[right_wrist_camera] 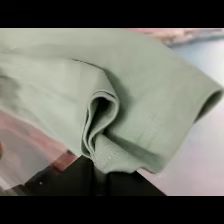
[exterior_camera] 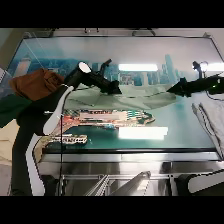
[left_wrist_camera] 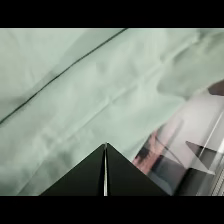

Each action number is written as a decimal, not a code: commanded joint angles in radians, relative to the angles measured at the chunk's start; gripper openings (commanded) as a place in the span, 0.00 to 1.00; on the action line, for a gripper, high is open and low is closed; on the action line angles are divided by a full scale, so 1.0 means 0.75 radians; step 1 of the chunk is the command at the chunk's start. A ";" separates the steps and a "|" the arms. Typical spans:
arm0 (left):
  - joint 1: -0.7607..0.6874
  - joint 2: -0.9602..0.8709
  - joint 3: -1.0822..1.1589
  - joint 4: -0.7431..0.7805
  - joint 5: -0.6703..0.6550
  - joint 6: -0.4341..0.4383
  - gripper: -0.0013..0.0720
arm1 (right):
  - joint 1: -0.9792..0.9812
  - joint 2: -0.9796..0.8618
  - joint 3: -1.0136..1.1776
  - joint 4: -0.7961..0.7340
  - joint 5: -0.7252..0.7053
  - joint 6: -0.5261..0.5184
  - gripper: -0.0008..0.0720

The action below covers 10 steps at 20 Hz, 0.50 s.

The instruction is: Fold the shirts.

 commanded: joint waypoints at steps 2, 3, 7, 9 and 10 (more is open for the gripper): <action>-0.081 -0.099 0.002 -0.003 0.095 -0.093 0.02 | 0.055 0.242 0.003 0.117 0.148 -0.005 0.04; -0.082 -0.100 0.016 -0.003 0.097 -0.099 0.02 | 0.084 0.287 0.003 0.123 0.148 -0.004 0.04; -0.035 -0.083 0.205 -0.125 -0.099 -0.087 0.02 | 0.247 0.339 0.003 0.143 0.117 0.049 0.04; 0.053 0.022 0.238 -0.280 -0.268 -0.004 0.02 | 0.377 0.338 0.003 0.195 0.043 0.061 0.04; 0.121 0.113 0.206 -0.351 -0.322 0.029 0.02 | 0.462 0.338 0.003 0.228 -0.049 0.061 0.04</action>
